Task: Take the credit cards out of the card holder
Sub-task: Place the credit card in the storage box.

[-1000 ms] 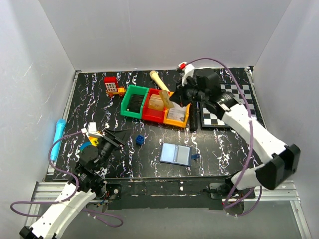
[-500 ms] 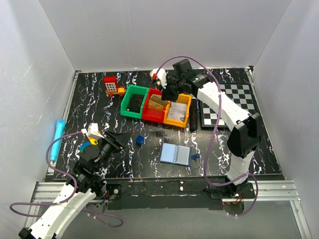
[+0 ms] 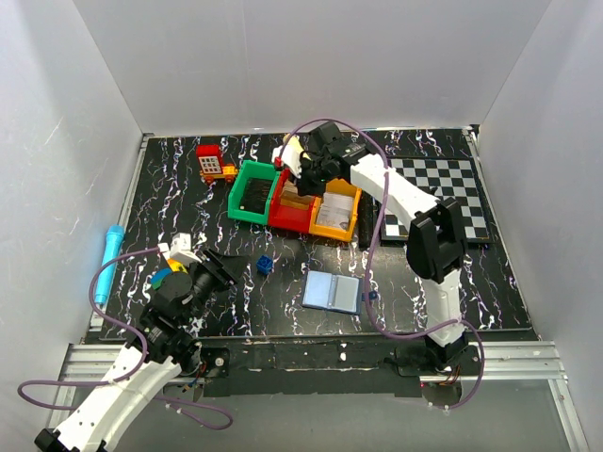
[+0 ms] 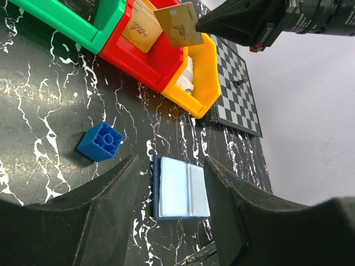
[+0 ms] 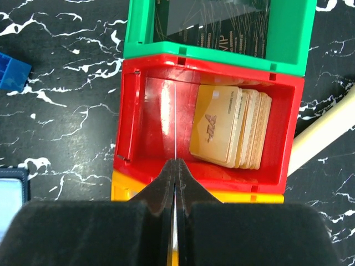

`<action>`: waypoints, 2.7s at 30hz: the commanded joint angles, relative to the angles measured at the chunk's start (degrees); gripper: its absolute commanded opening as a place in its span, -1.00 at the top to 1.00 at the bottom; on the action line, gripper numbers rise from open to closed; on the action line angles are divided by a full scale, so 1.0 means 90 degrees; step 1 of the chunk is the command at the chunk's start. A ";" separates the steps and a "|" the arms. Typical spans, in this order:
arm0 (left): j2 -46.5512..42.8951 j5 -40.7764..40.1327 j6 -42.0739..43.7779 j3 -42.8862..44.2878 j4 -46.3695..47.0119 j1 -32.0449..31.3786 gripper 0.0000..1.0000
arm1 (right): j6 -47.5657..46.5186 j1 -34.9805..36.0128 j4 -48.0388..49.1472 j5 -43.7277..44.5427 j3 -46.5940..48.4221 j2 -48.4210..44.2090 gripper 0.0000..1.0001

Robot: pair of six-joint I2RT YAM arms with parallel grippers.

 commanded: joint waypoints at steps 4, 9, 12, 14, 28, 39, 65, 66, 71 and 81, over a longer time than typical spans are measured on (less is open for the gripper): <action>0.0156 0.0033 0.0215 0.0211 -0.0159 0.0016 0.02 | -0.0241 0.0208 0.0102 0.0550 0.0694 0.0389 0.97; 0.0087 0.0062 0.0127 0.0113 -0.0189 0.0026 0.02 | -0.0485 0.0413 -0.0024 0.1223 0.0860 0.0643 0.97; 0.0107 0.0121 0.0108 0.0084 -0.0189 0.0026 0.02 | -0.0486 0.0471 -0.0073 0.1439 0.0958 0.0770 0.97; 0.0116 0.0131 0.0108 0.0074 -0.0189 0.0026 0.02 | -0.0476 0.0501 -0.0209 0.1478 0.1094 0.0848 0.97; 0.0351 0.0258 0.0118 -0.0033 -0.0003 0.0016 0.03 | -0.0173 0.0540 -0.0766 0.1870 0.1749 0.1415 0.97; 0.0409 0.0307 0.0108 -0.0121 0.0065 0.0026 0.03 | 0.0081 0.0540 -0.0727 0.1625 0.1847 0.1689 0.97; 0.0624 0.0326 0.0117 -0.0219 0.0221 0.0026 0.03 | 0.0286 0.0559 -0.0415 0.2103 0.1866 0.2109 0.97; 0.0615 0.0326 0.0118 -0.0229 0.0222 0.0026 0.03 | 0.0267 0.0559 -0.0405 0.2113 0.1857 0.2118 0.97; 0.0634 0.0326 0.0118 -0.0238 0.0251 0.0016 0.02 | 0.0296 0.0559 -0.0376 0.2114 0.1857 0.2148 0.97; 0.0683 0.0346 0.0108 -0.0248 0.0290 0.0026 0.02 | 0.0393 0.0569 -0.0210 0.2367 0.1798 0.2109 0.93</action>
